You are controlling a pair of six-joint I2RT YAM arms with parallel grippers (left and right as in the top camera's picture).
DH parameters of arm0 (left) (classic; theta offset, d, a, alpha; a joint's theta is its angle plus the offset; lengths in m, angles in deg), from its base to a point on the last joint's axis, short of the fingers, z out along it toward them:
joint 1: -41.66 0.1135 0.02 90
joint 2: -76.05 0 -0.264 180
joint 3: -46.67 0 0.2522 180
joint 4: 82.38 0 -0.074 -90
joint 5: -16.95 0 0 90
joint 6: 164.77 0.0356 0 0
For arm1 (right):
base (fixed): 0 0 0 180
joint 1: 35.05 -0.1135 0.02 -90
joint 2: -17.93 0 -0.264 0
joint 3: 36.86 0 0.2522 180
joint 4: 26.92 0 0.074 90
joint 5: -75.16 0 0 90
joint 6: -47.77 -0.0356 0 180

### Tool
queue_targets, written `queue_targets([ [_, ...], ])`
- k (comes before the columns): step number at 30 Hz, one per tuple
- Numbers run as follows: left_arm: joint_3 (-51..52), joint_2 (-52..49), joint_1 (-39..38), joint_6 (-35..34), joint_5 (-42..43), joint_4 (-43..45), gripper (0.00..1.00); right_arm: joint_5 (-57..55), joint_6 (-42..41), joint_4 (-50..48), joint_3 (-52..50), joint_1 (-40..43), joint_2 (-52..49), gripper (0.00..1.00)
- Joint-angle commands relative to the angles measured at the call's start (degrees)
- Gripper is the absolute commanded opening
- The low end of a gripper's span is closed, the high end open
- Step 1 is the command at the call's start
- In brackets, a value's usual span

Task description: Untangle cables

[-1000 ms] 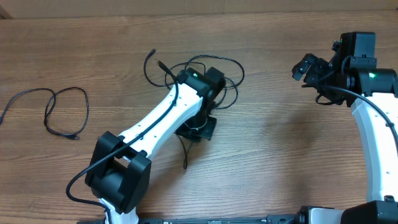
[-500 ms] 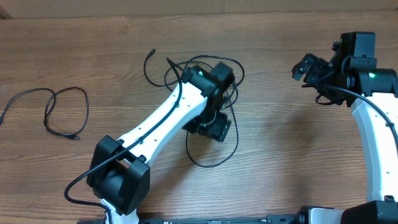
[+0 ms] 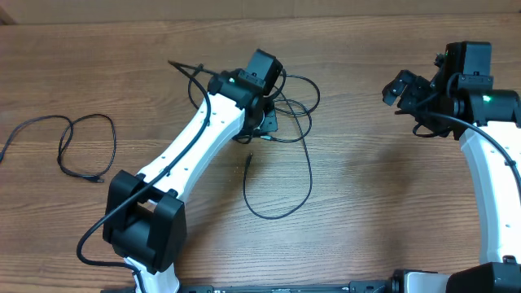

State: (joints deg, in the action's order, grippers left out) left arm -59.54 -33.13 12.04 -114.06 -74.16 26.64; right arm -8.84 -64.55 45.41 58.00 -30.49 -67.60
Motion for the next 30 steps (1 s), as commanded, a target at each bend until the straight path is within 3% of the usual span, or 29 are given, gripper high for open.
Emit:
queue_targets([
  [1, 4.9, -0.2, -0.3, -10.9, -2.3, 6.2, 0.43, 0.0, -0.2, -0.1, -0.1, 0.1, 0.2, 1.0],
  [7, 13.2, -0.2, 0.2, -20.5, -7.5, 18.3, 0.31, 0.0, -0.2, -0.1, -0.1, 0.1, 0.2, 1.0],
  [8, 14.4, -0.2, 0.2, -22.8, -9.0, 19.5, 0.33, 0.0, -0.2, -0.1, -0.1, 0.1, 0.2, 1.0],
  [9, 15.3, -0.2, 0.2, -25.0, -10.3, 20.4, 0.46, 0.0, -0.2, -0.1, -0.1, 0.1, 0.2, 1.0],
  [11, 16.1, -0.2, 0.2, -27.2, -12.5, 21.7, 0.5, 0.0, -0.2, -0.1, -0.1, 0.1, 0.2, 1.0],
  [22, 17.3, -5.7, 0.4, -27.2, -13.0, 31.9, 0.52, 0.0, -0.2, -0.1, -0.1, 0.1, 0.2, 1.0],
  [30, 17.3, -7.7, 1.2, -27.2, -13.3, 32.4, 0.53, 0.0, -0.2, -0.1, -0.1, 0.1, 0.2, 1.0],
])
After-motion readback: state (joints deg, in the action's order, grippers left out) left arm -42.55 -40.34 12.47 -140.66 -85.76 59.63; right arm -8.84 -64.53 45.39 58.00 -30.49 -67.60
